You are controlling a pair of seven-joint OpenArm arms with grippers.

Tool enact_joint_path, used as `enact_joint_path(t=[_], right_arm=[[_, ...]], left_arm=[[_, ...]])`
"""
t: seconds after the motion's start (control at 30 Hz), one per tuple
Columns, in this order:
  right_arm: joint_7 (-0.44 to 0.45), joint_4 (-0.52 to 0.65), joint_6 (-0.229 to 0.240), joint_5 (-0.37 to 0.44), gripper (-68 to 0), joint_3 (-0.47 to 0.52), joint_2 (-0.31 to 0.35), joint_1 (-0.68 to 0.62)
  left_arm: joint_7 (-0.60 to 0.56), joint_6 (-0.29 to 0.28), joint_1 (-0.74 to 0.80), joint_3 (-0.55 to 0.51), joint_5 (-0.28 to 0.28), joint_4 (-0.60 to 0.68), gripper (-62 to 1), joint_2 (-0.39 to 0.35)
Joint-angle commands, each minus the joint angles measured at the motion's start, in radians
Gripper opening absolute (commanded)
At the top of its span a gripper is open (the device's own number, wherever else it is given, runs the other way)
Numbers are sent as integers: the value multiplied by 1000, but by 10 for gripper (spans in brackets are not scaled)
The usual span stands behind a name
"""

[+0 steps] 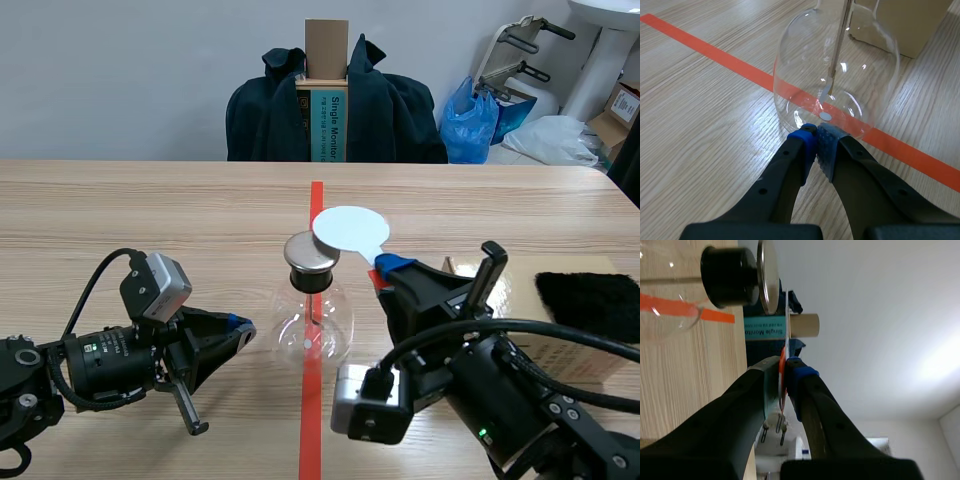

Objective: Do the electroscope experiment.
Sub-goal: 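Move the plate toward and away from the electroscope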

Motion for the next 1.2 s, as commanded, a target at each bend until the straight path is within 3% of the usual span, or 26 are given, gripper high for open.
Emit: enact_joint_path(t=[0.0,0.33,0.5,0.67,1.17], right_arm=[[-27,18,-15,3,-669,8,8,6],[-224,18,-14,3,-669,8,8,6],[-256,18,-14,3,-669,8,8,6],[-224,18,-14,3,-669,8,8,6],[-3,18,-14,3,-669,8,8,6]], left_arm=[[-18,-2,-5,-7,-11,19,-578,-3],[-18,-2,-2,-7,-11,19,-578,-3],[-18,-2,-2,-7,-11,19,-578,-3],[-18,-2,-2,-7,-11,19,-578,-3],[-18,-2,-2,-7,-11,19,-578,-3]])
